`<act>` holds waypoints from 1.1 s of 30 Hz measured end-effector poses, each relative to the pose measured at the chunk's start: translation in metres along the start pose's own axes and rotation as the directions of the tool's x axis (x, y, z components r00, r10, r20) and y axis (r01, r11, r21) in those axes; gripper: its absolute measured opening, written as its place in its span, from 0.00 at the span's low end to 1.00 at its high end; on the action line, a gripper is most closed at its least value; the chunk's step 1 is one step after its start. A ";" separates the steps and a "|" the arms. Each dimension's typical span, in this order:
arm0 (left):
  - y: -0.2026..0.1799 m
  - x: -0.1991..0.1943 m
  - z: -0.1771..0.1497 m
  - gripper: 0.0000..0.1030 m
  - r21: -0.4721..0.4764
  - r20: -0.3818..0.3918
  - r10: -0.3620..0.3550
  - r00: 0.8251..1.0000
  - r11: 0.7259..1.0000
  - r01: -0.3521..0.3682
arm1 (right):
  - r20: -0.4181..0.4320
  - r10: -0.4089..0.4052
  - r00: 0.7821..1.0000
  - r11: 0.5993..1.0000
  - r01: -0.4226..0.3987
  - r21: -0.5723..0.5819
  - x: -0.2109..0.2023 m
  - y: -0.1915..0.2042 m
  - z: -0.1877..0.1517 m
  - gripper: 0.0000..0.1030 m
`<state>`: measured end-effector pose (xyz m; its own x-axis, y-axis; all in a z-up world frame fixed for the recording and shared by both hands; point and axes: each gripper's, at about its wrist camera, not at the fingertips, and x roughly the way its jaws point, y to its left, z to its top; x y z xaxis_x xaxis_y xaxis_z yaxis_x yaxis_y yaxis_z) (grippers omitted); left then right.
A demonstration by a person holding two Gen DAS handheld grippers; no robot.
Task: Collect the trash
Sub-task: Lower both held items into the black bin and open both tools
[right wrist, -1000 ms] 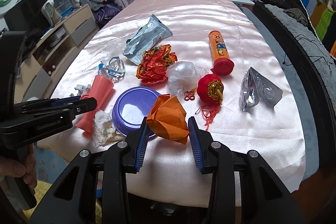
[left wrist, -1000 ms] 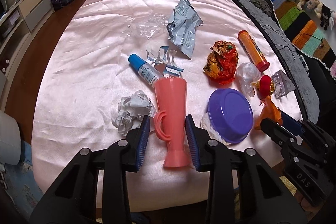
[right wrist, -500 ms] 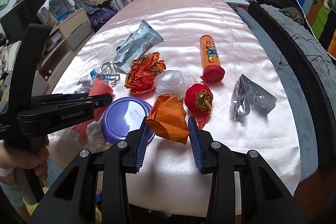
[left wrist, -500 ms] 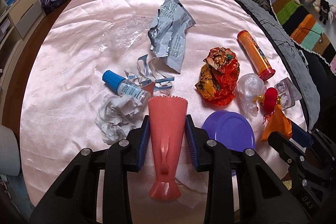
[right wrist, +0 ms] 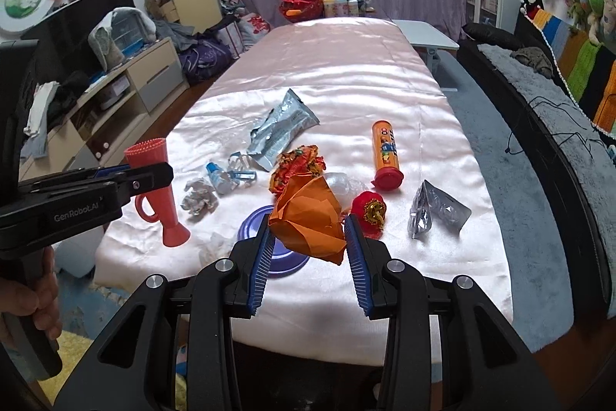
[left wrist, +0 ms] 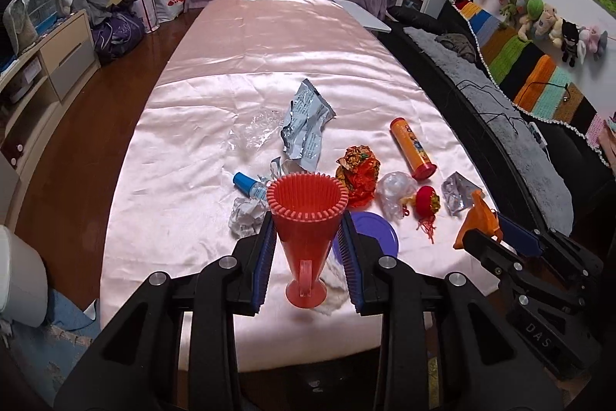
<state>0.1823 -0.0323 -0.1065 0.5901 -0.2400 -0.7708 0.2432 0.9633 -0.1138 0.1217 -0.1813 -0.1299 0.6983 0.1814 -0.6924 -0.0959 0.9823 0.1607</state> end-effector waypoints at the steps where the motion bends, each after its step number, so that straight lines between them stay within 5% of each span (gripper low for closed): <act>1: 0.000 -0.009 -0.006 0.30 -0.001 0.005 0.000 1.000 1.000 0.000 | 0.003 0.002 1.000 1.000 -0.002 -0.006 -0.008 0.002 -0.003 0.37; 12: -0.006 -0.046 -0.100 0.30 0.005 -0.067 -0.036 0.997 0.999 0.037 | -0.117 0.051 0.992 0.997 -0.058 -0.056 -0.034 0.018 -0.068 0.37; 25: -0.011 0.023 -0.194 0.30 -0.018 -0.264 -0.087 0.960 0.996 0.086 | -0.314 0.094 0.945 0.995 -0.083 0.049 0.013 0.011 -0.137 0.37; 33: -0.018 0.046 -0.213 0.30 -0.009 -0.332 -0.104 0.938 0.994 0.107 | -0.380 0.067 0.923 0.998 -0.057 0.037 0.036 0.012 -0.154 0.37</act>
<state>0.0417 -0.0348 -0.2735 0.2723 -0.2855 -0.9189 0.2982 0.9330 -0.2015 0.0364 -0.1554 -0.2616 0.3686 0.2506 -0.8952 -0.1091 0.9680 0.2260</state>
